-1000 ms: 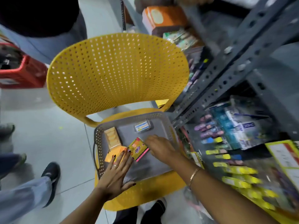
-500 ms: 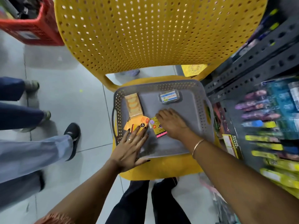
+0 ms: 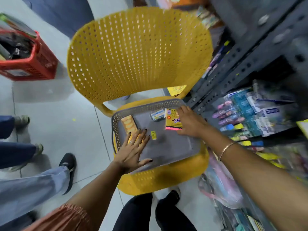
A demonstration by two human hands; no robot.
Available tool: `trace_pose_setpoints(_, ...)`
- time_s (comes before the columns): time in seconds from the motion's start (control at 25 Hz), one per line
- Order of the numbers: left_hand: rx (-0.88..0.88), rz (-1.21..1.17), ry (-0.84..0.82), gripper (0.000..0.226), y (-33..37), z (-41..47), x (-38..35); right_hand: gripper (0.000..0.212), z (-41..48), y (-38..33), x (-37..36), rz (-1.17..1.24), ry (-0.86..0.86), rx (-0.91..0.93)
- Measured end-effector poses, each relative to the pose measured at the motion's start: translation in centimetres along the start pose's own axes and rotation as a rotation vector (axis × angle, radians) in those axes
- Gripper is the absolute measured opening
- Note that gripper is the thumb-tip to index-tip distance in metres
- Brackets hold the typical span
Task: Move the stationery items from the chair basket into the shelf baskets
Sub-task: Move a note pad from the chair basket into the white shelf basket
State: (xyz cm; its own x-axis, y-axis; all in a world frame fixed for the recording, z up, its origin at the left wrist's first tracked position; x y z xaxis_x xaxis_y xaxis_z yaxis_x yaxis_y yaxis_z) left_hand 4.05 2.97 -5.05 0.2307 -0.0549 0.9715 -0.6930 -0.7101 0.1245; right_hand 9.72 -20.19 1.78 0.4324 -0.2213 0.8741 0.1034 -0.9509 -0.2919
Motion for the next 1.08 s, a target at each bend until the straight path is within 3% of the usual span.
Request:
trace_pose_setpoints(0.28,-0.148,0.05,0.175,0.088,2.6,6.6,13.7,0.082,-9.3,-0.7,19.2,0.061,0.337,-0.112)
trace_pose_setpoints(0.56,-0.404,0.102,0.483,0.084,14.1,11.6,26.8,0.071,-25.2,3.5,32.6,0.034,0.647,-0.336)
trace_pose_setpoints(0.8,-0.671,0.082,0.635,0.084,32.0,11.5,33.5,0.075,-43.0,10.7,33.1,0.044,0.693,-0.665)
trace_pose_setpoints(0.96,-0.916,0.109,0.665,0.079,42.9,8.3,32.4,0.079,-53.7,14.2,29.7,0.056,0.672,-0.855)
trace_pose_setpoints(1.08,-0.999,0.083,0.573,0.076,46.7,7.0,29.3,0.081,-58.3,16.1,25.4,0.12,0.631,-0.935)
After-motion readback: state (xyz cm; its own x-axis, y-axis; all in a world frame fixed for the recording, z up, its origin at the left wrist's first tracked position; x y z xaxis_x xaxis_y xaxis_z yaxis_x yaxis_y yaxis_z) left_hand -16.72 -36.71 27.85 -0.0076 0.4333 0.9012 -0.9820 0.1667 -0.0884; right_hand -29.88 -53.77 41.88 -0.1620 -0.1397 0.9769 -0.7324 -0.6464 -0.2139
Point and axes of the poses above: each hand's wrist, its own z-axis towards the middle knuckle, its own x-axis out of the back of the hand, y = z × x, the point moved 4 cm from there along z, towards the middle knuckle, and after that the axes turned 6 degrees about z, right-handed, at the moved point
